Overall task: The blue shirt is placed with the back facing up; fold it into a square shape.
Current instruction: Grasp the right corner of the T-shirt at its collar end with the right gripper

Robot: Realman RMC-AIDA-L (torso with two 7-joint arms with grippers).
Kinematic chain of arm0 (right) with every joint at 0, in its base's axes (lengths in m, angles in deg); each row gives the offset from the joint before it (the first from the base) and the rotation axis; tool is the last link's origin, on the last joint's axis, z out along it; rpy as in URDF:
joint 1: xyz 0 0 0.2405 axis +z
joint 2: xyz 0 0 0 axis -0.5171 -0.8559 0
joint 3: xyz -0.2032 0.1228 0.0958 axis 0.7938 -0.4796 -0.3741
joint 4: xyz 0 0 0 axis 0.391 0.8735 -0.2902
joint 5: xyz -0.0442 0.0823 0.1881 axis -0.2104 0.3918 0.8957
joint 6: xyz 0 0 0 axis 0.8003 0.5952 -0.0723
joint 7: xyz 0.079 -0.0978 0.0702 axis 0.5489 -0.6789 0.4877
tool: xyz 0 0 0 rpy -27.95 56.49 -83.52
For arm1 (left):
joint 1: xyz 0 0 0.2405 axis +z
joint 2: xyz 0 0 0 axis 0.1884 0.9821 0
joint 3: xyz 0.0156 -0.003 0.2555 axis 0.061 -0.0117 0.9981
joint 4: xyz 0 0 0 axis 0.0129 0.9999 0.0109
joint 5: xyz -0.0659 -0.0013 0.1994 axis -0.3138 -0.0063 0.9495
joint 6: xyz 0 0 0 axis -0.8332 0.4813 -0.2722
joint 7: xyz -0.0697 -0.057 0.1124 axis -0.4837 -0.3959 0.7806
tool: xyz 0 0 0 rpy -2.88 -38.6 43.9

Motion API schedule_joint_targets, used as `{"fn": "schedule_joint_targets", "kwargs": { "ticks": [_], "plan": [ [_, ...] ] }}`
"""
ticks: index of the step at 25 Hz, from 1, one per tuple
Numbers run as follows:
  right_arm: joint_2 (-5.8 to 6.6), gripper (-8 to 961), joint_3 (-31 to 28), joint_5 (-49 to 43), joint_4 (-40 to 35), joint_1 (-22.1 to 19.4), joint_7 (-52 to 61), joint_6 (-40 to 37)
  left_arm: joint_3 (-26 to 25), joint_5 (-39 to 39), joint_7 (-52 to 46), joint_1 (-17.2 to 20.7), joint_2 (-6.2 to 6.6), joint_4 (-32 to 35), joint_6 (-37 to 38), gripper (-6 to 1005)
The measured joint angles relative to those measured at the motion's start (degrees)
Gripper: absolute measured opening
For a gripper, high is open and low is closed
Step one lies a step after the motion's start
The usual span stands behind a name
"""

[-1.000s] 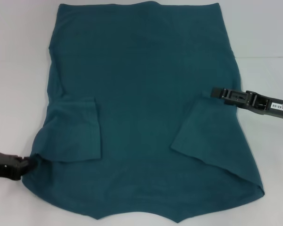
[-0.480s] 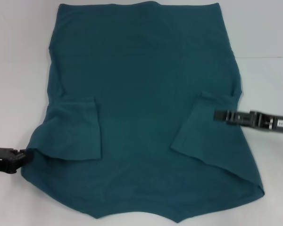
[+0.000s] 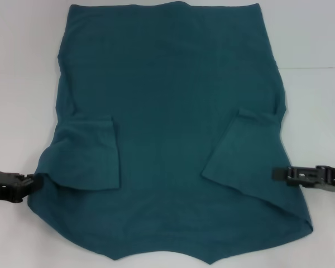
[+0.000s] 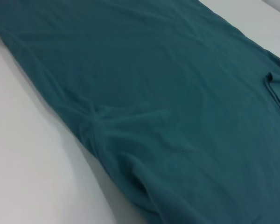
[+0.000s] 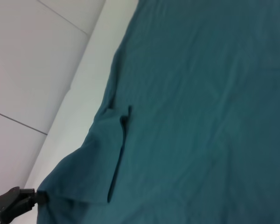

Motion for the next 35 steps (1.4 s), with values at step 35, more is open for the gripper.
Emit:
{"fn": "schedule_joint_targets", "kwargs": {
  "ticks": [35],
  "plan": [
    [1.28,915,-0.2,-8.3,0.0,-2.3,3.8,-1.1,0.8,-0.6,-0.4,-1.0,-0.17,-1.2,-0.7,55]
  ]
}}
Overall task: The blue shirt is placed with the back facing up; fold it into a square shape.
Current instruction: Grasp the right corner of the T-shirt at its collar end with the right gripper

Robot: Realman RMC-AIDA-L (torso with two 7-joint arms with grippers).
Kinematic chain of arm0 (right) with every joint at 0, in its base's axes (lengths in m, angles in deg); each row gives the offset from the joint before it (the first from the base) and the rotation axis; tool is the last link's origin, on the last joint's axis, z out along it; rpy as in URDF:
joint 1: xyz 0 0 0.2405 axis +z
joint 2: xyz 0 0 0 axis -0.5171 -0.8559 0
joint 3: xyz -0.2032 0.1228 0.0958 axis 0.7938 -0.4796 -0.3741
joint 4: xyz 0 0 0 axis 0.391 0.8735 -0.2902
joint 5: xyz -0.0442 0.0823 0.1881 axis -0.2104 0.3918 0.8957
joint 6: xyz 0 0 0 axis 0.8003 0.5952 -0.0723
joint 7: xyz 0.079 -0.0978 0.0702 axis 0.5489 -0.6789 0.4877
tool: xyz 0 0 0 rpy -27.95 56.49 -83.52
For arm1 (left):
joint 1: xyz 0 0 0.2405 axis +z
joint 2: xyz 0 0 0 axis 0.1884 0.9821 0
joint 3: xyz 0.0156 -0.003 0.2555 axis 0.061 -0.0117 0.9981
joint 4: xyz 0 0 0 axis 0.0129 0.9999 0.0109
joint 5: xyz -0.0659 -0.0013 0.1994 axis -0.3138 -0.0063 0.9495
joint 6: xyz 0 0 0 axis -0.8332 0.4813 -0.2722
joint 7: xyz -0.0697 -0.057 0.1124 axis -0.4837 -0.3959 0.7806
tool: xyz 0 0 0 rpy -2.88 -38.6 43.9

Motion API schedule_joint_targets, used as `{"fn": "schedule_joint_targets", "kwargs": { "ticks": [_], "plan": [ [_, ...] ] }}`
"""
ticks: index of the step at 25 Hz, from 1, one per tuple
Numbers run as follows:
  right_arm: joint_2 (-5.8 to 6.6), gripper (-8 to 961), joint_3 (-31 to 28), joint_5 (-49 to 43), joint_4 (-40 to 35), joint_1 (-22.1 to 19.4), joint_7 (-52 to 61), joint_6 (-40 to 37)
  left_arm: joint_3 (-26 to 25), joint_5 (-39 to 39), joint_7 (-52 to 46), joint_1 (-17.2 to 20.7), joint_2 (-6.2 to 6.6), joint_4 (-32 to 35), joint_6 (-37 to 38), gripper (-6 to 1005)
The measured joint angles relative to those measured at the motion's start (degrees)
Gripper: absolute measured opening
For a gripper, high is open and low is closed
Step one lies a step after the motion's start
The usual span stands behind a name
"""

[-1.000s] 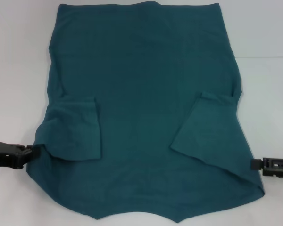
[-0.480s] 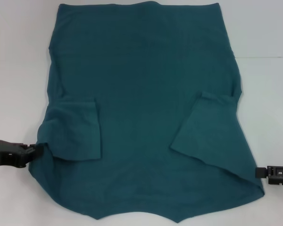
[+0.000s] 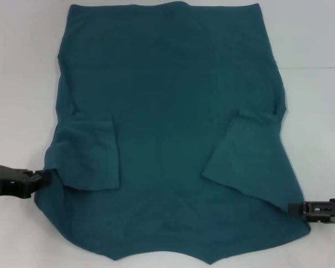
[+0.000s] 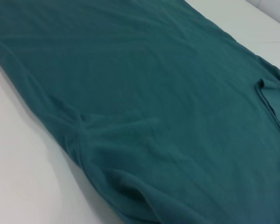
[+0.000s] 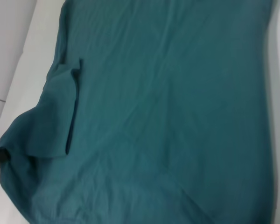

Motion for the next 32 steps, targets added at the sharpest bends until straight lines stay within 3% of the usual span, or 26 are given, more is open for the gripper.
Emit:
{"fn": "schedule_joint_targets", "kwargs": {
  "ticks": [14,20,24,32],
  "plan": [
    [-2.64,915,0.2,-0.7,-0.1,4.1,-0.4,-2.1,0.0,0.0,0.2,0.0,0.0,-0.1,-0.6,56],
    [-3.02,915,2.0,-0.8,0.3,5.3,0.7,-2.2,0.0,0.0,0.3,0.0,0.09,-0.7,-1.5,56],
    [-2.81,915,3.4,-0.8,0.0,5.3,2.4,-2.2,0.0,0.0,0.4,0.0,0.09,-0.9,-1.9,55],
    [-1.11,915,3.5,-1.5,-0.1,4.2,4.1,-2.3,0.0,-0.4,0.4,-0.1,0.07,-1.4,-2.5,55]
  ]
}}
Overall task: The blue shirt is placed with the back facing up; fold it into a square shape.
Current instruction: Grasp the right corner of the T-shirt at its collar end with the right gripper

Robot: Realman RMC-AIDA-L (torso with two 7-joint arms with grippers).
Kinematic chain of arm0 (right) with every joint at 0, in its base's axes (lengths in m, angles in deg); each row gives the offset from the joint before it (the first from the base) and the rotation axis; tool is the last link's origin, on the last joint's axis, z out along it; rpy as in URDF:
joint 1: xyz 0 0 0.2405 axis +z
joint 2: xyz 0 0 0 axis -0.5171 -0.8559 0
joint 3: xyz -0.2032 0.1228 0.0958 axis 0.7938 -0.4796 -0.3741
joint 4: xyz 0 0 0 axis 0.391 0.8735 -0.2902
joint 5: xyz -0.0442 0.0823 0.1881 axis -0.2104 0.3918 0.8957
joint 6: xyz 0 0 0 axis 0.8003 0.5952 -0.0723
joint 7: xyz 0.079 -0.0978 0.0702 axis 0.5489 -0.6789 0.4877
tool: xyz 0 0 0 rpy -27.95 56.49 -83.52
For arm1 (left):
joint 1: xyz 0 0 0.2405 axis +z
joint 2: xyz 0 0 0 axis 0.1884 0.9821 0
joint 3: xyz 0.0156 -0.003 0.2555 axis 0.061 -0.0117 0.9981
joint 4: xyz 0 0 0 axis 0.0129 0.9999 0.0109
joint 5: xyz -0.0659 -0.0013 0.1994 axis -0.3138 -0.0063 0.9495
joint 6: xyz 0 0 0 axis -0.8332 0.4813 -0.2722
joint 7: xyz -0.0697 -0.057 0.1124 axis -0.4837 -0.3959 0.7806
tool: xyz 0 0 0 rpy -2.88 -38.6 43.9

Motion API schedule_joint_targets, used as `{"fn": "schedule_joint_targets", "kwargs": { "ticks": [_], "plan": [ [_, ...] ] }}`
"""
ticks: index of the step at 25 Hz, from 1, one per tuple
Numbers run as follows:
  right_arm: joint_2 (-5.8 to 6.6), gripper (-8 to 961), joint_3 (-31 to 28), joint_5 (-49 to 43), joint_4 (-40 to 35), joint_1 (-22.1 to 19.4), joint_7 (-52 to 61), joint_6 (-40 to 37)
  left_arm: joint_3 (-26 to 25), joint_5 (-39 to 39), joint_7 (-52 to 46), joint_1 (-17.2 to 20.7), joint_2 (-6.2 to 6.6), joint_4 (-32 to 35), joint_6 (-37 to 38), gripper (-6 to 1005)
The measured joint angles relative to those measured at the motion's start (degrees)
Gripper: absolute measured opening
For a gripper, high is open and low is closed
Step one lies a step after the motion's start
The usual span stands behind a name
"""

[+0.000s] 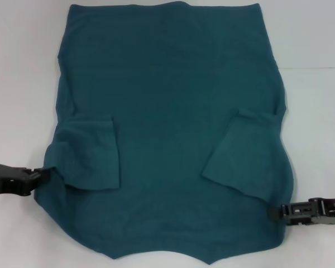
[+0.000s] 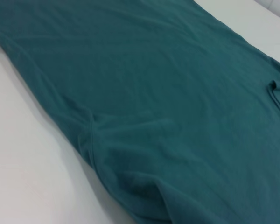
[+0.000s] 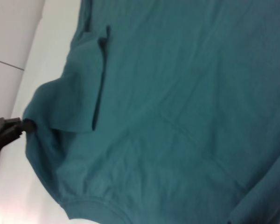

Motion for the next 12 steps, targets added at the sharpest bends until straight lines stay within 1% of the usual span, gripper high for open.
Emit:
{"fn": "schedule_joint_targets", "kwargs": {
  "ticks": [5,12],
  "plan": [
    [0.06,915,0.0,-0.9,0.0,0.0,0.5,0.0,0.0,-0.9,0.0,-0.1,-0.06,-0.1,-0.1,55],
    [-0.42,916,-0.3,-0.7,0.0,0.3,0.4,-0.9,0.0,-1.0,0.0,-0.4,0.01,-0.2,-0.1,55]
  ]
}}
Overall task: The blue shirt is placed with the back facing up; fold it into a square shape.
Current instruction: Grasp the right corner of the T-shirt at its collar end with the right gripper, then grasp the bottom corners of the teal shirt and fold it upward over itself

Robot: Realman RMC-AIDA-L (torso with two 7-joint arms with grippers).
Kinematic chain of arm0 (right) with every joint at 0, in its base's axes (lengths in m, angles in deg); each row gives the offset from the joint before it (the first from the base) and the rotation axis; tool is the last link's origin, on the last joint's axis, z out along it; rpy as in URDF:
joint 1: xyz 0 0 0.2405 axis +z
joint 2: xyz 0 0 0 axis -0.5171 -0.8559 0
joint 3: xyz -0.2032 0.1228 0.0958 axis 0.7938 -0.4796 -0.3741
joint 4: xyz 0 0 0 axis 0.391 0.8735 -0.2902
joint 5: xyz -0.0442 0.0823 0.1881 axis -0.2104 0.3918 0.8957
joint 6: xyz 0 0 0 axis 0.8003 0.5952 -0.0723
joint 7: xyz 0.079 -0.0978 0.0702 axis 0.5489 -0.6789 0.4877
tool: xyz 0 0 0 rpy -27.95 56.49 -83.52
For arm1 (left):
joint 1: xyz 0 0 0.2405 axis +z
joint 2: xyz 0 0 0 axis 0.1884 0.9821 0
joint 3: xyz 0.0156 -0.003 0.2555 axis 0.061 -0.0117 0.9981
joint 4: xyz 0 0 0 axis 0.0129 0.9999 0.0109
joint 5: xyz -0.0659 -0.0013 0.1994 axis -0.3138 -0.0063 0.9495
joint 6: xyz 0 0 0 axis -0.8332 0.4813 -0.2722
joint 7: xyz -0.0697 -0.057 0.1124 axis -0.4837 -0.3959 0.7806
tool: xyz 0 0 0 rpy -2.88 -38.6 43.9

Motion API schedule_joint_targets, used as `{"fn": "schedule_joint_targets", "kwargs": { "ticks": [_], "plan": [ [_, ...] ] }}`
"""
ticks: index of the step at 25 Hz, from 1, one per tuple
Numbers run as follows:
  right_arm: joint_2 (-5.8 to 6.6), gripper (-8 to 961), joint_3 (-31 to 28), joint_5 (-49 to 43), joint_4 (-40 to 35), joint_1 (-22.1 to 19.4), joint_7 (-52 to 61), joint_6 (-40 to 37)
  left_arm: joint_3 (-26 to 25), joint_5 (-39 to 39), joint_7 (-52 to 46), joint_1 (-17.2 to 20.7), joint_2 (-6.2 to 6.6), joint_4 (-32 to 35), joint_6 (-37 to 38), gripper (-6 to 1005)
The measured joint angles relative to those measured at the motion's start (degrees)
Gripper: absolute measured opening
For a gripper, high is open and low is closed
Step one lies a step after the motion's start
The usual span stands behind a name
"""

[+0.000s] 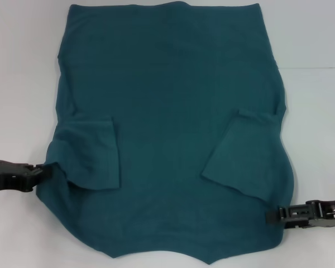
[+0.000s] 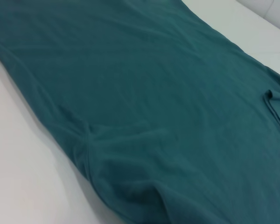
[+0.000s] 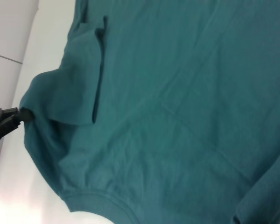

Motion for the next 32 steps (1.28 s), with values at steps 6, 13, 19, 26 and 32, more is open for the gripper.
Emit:
{"fn": "schedule_joint_targets", "kwargs": {
  "ticks": [6,13,19,26,32],
  "plan": [
    [-0.1,864,-0.9,0.3,0.0,-0.4,-0.2,0.1,0.0,0.0,0.0,-0.3,0.07,0.0,0.0,55],
    [-0.03,804,-3.0,0.2,0.3,-0.7,0.0,1.4,0.0,0.0,0.0,-0.5,0.11,0.0,-0.4,54],
    [-0.08,672,-3.0,0.0,0.6,-0.9,0.2,2.7,0.0,0.0,0.0,-0.5,0.1,-0.3,-0.4,54],
    [-0.25,371,-2.6,0.0,0.5,-1.4,0.2,3.0,0.0,0.0,0.0,-0.4,0.09,-0.4,-0.4,54],
    [-0.32,81,-2.9,0.0,0.1,-2.5,-0.2,2.9,0.0,0.0,-0.3,-0.2,0.1,-0.4,-0.2,54]
  ]
}}
